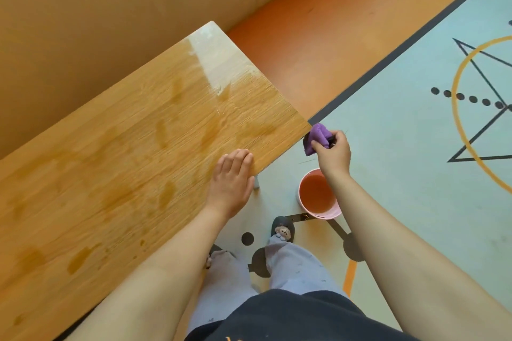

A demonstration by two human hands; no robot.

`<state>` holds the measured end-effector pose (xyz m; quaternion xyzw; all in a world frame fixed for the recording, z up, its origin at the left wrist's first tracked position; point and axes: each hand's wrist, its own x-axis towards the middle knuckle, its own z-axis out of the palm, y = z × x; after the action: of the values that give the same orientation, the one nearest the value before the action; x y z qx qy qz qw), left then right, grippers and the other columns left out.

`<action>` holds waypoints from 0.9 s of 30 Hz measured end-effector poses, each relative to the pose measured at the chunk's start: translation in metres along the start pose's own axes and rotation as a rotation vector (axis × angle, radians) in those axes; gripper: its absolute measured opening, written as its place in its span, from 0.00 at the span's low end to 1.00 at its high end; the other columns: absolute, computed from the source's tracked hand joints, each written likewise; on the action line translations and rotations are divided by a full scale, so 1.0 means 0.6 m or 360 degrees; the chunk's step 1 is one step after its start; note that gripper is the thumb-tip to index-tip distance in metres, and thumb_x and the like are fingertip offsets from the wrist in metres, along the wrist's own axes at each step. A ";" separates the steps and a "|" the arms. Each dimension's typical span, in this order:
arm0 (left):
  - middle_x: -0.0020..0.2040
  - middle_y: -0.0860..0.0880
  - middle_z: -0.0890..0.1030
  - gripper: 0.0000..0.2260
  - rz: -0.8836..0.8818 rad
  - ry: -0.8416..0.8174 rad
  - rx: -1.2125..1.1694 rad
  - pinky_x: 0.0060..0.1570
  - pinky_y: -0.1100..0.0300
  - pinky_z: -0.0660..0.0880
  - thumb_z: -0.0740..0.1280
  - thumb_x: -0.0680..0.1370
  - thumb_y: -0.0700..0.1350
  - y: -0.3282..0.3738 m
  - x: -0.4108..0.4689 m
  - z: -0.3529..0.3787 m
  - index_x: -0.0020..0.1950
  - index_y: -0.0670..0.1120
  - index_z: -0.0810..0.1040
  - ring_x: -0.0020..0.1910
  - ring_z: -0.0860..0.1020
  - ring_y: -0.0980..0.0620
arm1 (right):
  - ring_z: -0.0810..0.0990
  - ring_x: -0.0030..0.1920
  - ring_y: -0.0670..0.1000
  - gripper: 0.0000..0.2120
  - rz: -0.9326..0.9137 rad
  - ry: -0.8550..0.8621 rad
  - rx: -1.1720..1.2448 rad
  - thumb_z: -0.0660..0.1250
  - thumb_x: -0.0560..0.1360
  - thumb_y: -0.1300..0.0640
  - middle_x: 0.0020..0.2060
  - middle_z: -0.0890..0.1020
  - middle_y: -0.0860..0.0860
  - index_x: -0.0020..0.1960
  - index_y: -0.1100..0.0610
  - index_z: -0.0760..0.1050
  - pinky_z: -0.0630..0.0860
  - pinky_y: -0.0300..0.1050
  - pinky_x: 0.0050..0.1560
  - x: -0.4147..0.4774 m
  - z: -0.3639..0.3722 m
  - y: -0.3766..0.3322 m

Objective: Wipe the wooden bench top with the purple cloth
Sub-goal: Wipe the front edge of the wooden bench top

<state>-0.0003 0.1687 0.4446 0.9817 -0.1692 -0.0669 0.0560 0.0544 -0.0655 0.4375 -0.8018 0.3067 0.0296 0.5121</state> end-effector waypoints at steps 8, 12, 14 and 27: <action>0.66 0.43 0.75 0.23 0.0040 0.0215 0.0077 0.68 0.49 0.59 0.59 0.77 0.50 -0.009 0.000 0.025 0.68 0.39 0.72 0.67 0.69 0.45 | 0.78 0.39 0.46 0.11 -0.0258 -0.0564 0.0051 0.68 0.70 0.63 0.36 0.79 0.47 0.41 0.48 0.71 0.74 0.39 0.37 -0.122 0.051 0.024; 0.66 0.43 0.75 0.23 0.0026 0.0219 0.0097 0.68 0.49 0.59 0.60 0.77 0.50 -0.009 -0.001 0.025 0.68 0.40 0.72 0.67 0.70 0.45 | 0.78 0.38 0.39 0.13 -0.0313 -0.0579 0.0034 0.68 0.71 0.62 0.35 0.79 0.43 0.40 0.44 0.72 0.71 0.29 0.34 -0.137 0.057 0.022; 0.67 0.43 0.75 0.23 0.0024 0.0216 0.0083 0.69 0.49 0.58 0.63 0.76 0.50 -0.009 -0.001 0.025 0.69 0.40 0.72 0.68 0.70 0.45 | 0.81 0.36 0.45 0.11 -0.0223 -0.0380 0.0078 0.65 0.71 0.63 0.33 0.81 0.47 0.41 0.47 0.71 0.74 0.36 0.34 -0.101 0.041 0.008; 0.67 0.43 0.74 0.24 0.0018 0.0234 0.0110 0.68 0.49 0.59 0.62 0.76 0.51 -0.010 0.002 0.029 0.69 0.40 0.72 0.68 0.64 0.46 | 0.79 0.38 0.47 0.06 -0.0265 -0.0390 0.0051 0.67 0.72 0.60 0.36 0.82 0.51 0.43 0.52 0.71 0.70 0.31 0.35 -0.139 0.069 0.017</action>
<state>0.0000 0.1725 0.4269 0.9843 -0.1725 0.0114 0.0348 -0.0075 0.0050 0.4398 -0.8066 0.1748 0.0799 0.5590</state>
